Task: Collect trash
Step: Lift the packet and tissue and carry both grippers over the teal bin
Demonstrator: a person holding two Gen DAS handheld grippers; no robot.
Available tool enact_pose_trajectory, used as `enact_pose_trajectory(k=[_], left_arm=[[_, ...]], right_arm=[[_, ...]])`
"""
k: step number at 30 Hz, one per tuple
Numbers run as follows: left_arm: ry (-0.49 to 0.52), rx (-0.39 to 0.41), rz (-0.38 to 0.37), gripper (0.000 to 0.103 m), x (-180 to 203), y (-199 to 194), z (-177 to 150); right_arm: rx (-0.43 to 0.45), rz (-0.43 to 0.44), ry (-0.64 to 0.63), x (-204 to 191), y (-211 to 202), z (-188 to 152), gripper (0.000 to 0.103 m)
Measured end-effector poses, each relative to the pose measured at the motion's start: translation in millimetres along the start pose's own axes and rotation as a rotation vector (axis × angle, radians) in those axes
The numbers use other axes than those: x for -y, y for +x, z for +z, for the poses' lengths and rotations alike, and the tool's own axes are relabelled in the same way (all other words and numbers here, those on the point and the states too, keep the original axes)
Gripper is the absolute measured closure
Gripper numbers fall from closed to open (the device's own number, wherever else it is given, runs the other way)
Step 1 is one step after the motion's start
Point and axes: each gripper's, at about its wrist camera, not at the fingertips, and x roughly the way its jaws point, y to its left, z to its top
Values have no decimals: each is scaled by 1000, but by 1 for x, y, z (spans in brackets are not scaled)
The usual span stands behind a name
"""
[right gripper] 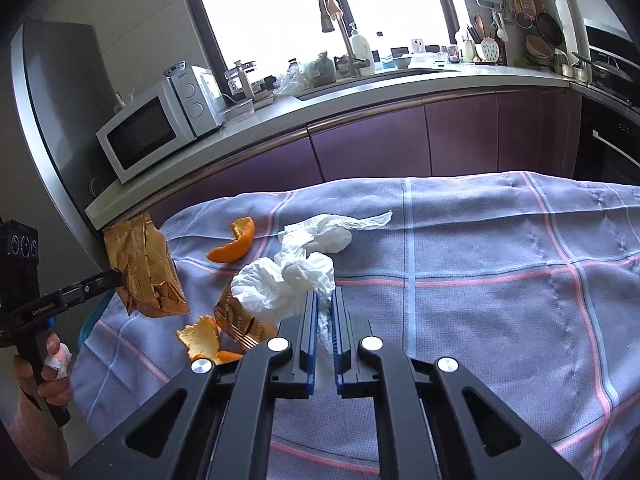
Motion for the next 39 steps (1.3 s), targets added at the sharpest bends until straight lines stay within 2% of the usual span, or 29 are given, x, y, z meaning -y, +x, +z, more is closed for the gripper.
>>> enact_pose_trajectory(k=[13,24,39], left_arm=[[3,59,55,92,-10,-66,-18],[-9,101,93,92,-20,-118,-30],[-54,142,163,92,-41,-167,-43]], right_arm=[[12,116,-62,-50,-11,-6,97],[-27,226,-126,-103,4,-15,97],[-85,333,-199,-162,28,-17,97]])
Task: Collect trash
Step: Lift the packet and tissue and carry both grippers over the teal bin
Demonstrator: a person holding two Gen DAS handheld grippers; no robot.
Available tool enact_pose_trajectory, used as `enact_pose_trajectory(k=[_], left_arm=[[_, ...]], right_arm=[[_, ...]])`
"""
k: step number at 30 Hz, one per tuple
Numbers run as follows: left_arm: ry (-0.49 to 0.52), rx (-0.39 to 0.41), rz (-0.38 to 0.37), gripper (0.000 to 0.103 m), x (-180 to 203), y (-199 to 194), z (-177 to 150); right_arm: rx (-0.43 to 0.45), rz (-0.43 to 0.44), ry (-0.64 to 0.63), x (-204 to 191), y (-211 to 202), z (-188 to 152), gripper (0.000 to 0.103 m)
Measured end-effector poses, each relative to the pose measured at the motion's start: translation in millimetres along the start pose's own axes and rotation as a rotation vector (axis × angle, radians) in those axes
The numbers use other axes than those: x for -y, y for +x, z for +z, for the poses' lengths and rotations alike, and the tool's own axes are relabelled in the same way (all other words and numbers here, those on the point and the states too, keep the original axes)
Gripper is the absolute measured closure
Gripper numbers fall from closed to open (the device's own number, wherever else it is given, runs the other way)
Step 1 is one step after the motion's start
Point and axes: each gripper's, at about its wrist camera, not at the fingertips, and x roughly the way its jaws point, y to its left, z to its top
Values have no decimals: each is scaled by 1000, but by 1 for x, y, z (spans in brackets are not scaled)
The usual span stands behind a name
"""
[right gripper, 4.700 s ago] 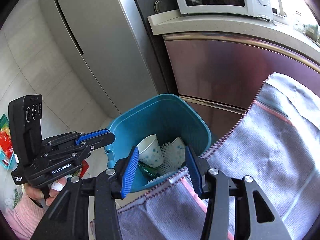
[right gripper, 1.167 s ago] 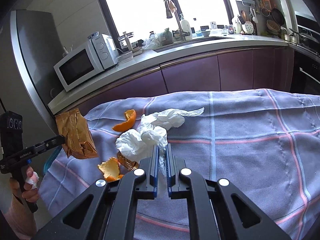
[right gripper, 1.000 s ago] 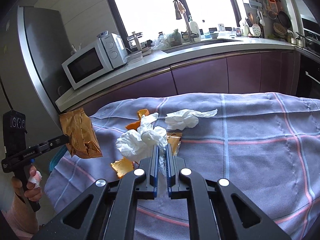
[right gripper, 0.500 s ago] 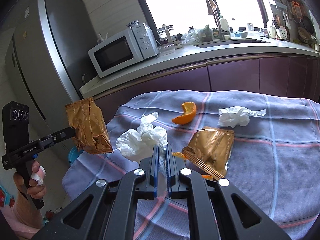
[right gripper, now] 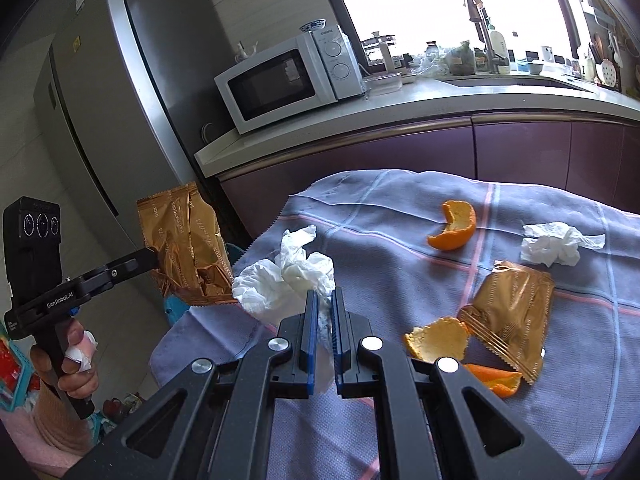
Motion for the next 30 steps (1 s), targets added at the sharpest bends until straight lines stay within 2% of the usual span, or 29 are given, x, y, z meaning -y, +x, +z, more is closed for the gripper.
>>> enact_pose_trajectory(k=[10,20,30], left_arm=[[-59,34,68,92,-37,-27,-3],[-133,52,200,92,-97,-51,-11],[-194,40,292,92,-147,-57,-23]], right_arm=[[-41,58,-46,-30,28,11,97],[-93,108,-155,-79,70,30,97],[-175,140,-266,-129,123,39,97]])
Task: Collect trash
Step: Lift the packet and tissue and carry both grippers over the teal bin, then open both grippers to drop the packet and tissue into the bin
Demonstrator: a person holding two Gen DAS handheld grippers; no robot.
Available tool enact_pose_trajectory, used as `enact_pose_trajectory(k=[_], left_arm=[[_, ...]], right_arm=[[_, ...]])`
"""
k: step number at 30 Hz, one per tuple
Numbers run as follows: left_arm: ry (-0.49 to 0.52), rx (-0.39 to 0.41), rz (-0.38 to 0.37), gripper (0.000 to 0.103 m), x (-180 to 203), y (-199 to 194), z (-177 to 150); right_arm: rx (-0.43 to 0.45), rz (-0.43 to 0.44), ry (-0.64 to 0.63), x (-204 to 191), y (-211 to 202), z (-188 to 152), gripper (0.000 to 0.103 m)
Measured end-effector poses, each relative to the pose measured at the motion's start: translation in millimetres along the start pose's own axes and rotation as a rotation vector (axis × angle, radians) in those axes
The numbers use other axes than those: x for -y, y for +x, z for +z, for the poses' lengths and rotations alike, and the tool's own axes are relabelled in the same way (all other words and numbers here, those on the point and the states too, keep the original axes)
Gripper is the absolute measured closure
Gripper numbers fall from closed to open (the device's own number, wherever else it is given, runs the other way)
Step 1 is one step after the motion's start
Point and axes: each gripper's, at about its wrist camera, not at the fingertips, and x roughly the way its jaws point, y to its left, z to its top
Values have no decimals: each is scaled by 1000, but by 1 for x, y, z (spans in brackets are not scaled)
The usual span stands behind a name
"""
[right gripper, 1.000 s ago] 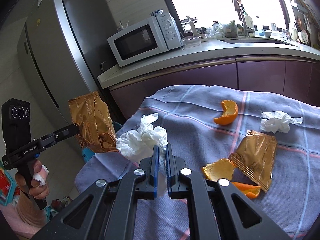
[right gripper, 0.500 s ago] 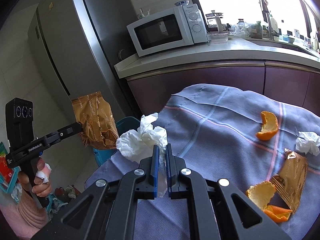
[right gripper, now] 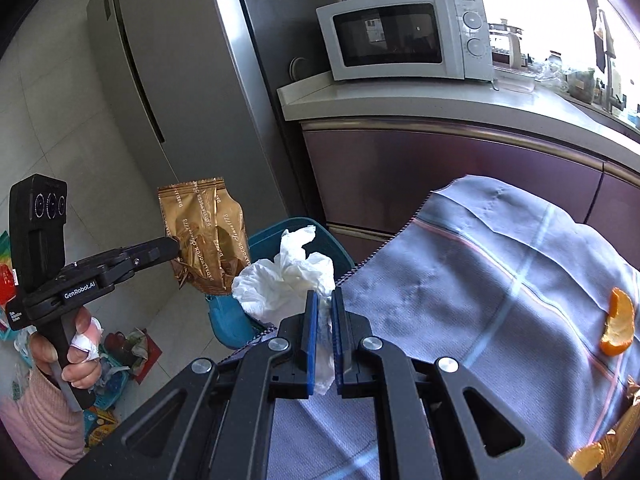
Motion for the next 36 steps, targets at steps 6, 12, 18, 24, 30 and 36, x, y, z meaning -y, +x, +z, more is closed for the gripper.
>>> enact_pose_trajectory(k=[6,12,18,24,30,36], left_arm=[[-30,-30,42,92,-24,16,-4],[-50,-68,70,92,-36,35,-12],[-58,-106,94,92,-45,57,-17],[-76,-153,106,92,-55,79,-25],[-84,-193,107,91,-60,105,-32],[-83,-227,104,91,-55,130,-39]], right_arm=[[-53,-6,-41,-16,32,11,97],[-98,-18,-64,-27,63,19,97],[-147,-34,-73,-36,92,26,97],[-190,-48,-67,-40,119,31,95],[-224,-67,-63,-45,137,32,93],[-228,-66,-56,-44,140,26,90]])
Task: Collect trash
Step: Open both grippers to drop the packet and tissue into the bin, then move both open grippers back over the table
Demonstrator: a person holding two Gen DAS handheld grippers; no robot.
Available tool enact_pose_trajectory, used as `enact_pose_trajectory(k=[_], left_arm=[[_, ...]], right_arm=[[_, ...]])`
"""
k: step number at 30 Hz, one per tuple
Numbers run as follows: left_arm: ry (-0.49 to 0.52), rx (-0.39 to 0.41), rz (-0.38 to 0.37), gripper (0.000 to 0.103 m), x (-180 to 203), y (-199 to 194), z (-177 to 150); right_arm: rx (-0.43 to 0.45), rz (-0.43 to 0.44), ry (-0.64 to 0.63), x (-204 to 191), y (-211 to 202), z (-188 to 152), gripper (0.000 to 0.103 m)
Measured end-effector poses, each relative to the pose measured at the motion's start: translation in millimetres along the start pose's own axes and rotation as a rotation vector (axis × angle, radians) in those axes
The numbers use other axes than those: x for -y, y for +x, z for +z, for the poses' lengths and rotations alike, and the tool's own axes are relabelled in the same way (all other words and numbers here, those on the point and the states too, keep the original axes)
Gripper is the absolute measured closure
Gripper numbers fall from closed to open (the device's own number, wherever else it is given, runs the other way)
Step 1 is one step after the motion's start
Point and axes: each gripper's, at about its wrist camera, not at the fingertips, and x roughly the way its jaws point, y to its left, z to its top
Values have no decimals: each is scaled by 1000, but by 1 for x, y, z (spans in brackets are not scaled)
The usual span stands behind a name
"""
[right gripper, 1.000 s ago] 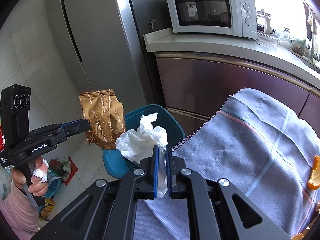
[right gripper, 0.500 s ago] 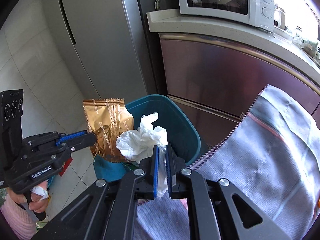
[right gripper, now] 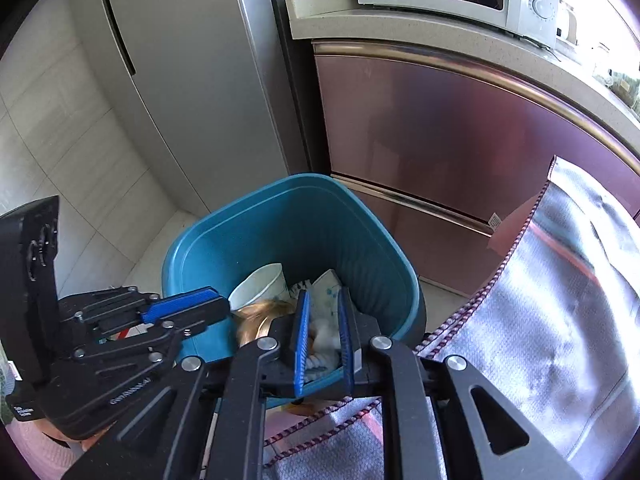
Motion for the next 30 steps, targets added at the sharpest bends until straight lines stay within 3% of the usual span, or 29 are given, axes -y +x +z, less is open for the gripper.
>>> enact_pose_trajectory(k=[4,7,9,16,20,24,30], left_arm=[[3,14,-23,91,7,1,-1],[17,41,-41,84,15,-5,-2],[25,66,-50,75,22,-11,-3],[114,163,-103,62,60,-46,-5],[201,207,-177,48,101,-66,-12],[293,216,-266,37,146,-74,-20],[400,158,-385,37,219,-65,-38]], right_arm=[[10,18,18,6,-8,-9,90],[28,31,28,12,-18,-16,89],[50,39,36,15,-29,-22,82],[159,44,60,34,-89,-53,74],[226,14,88,51,-127,-80,65],[264,-37,135,77,-161,-112,62],[285,-143,252,127,-198,-156,61]])
